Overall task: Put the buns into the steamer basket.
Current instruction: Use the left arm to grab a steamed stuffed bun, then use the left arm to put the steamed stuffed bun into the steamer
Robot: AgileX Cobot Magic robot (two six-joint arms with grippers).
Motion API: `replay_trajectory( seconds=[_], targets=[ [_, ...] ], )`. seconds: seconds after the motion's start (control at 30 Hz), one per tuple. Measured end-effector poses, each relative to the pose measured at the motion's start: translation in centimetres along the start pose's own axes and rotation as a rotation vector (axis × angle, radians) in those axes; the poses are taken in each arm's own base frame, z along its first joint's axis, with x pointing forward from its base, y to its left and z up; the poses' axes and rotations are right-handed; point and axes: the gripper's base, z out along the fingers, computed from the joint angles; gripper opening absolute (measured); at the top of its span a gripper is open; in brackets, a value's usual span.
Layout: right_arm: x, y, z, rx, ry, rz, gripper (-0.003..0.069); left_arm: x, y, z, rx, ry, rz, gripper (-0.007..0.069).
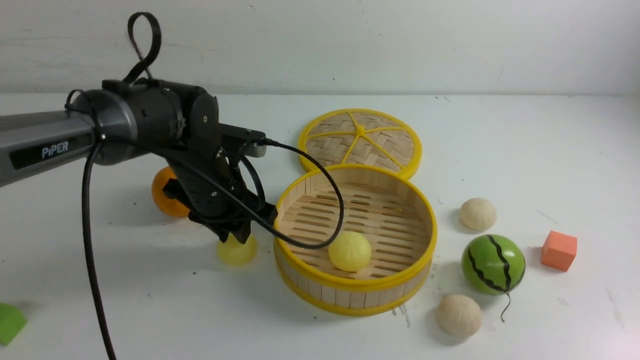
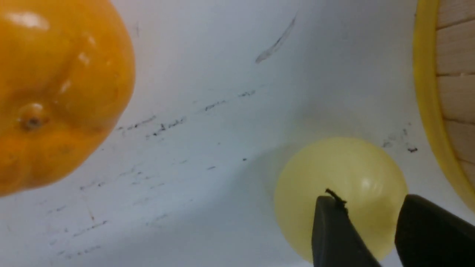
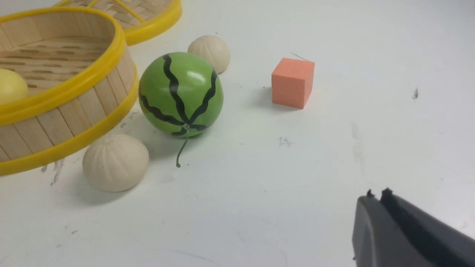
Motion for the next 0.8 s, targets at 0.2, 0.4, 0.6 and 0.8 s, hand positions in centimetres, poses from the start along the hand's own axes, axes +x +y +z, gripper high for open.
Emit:
replay_trajectory(
  seconds=[0.2,0.4,0.6,0.8],
  targets=[
    [0.0,0.0,0.0,0.0,0.0,0.0,0.0031,-0.1,0.3,1.2,-0.025,-0.012,0.024,0.0245],
    [0.0,0.0,0.0,0.0,0.0,0.0,0.0035,0.0,0.2,1.5,-0.017,0.011,0.016,0.0185],
    [0.0,0.0,0.0,0.0,0.0,0.0,0.0045,-0.4,0.1,-0.2,-0.006,0.08,0.008,-0.0013],
    [0.0,0.0,0.0,0.0,0.0,0.0,0.0053,-1.8,-0.9,-7.2,0.085,0.003,-0.012,-0.0013]
  ],
)
